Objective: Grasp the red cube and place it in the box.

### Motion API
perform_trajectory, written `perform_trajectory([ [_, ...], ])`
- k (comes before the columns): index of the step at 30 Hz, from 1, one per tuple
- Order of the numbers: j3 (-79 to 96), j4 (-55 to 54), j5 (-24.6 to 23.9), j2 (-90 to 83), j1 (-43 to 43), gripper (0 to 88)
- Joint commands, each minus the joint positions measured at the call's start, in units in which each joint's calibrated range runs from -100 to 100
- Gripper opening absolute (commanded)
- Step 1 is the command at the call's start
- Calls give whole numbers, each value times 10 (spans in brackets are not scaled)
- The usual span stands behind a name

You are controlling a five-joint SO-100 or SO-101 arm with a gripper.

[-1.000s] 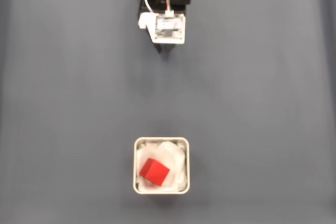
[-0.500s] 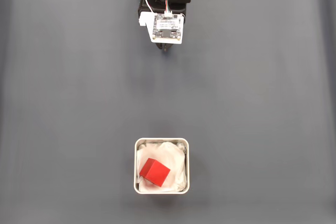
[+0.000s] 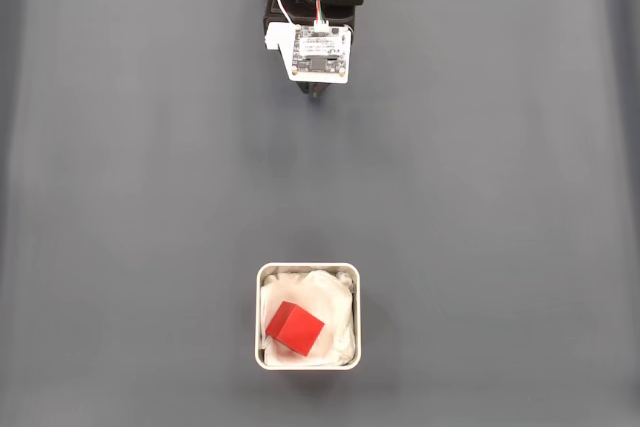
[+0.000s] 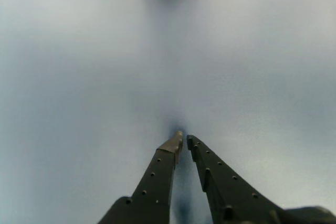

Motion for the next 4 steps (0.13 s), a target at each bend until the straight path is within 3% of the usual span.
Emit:
perform_trajectory([
  [1,5,13,4,1,0,1],
  [4,5,13,4,1,0,1],
])
